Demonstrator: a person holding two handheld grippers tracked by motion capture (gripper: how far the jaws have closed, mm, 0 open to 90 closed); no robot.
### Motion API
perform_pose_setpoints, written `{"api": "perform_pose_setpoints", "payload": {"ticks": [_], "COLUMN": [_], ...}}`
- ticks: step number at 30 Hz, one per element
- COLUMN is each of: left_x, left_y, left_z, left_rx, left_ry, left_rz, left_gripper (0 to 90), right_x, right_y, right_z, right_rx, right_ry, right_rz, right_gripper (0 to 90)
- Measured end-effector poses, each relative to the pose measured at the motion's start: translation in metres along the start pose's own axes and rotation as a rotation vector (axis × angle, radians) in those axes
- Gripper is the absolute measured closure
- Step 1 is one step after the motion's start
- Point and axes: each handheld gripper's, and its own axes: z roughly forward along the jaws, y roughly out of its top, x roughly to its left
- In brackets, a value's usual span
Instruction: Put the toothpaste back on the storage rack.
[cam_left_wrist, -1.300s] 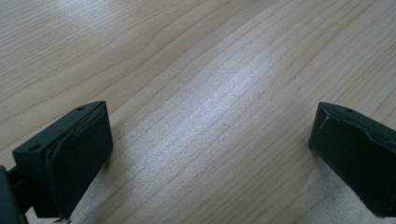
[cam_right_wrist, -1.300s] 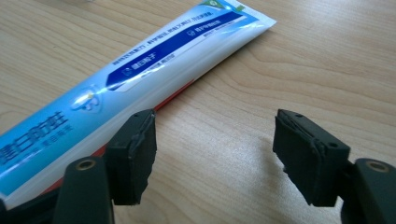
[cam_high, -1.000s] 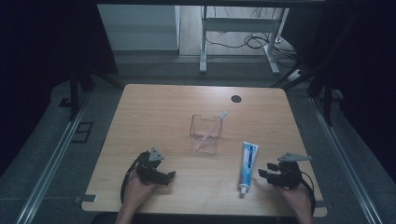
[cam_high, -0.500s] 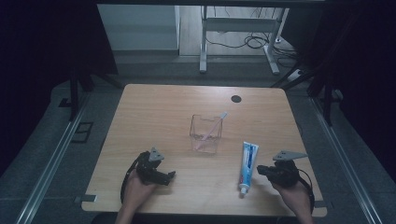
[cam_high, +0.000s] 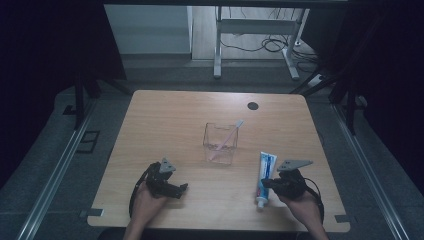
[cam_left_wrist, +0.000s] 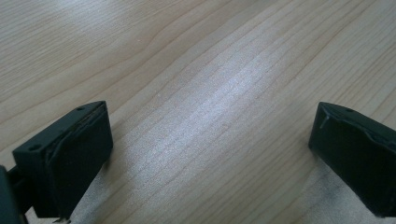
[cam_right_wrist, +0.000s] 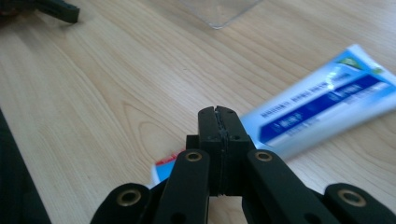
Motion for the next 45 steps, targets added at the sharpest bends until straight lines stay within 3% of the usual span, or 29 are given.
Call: {"api": "perform_pose_setpoints", "payload": {"ticks": [12,45], "left_x": [0.0,0.0], "left_y": [0.0,0.0], "left_z": [0.0,0.0], "left_rx": [0.001,0.001], "left_ry": [0.001,0.001], "left_rz": [0.0,0.0], "left_gripper": [0.0,0.0], "right_x": [0.008,-0.017], "right_y": [0.001,-0.013], "right_z": [0.021,-0.002], "right_rx": [0.061,0.072], "right_ry": [0.021,-0.017], "right_rz": [-0.017,0.019], "right_gripper": [88.7,88.7]}}
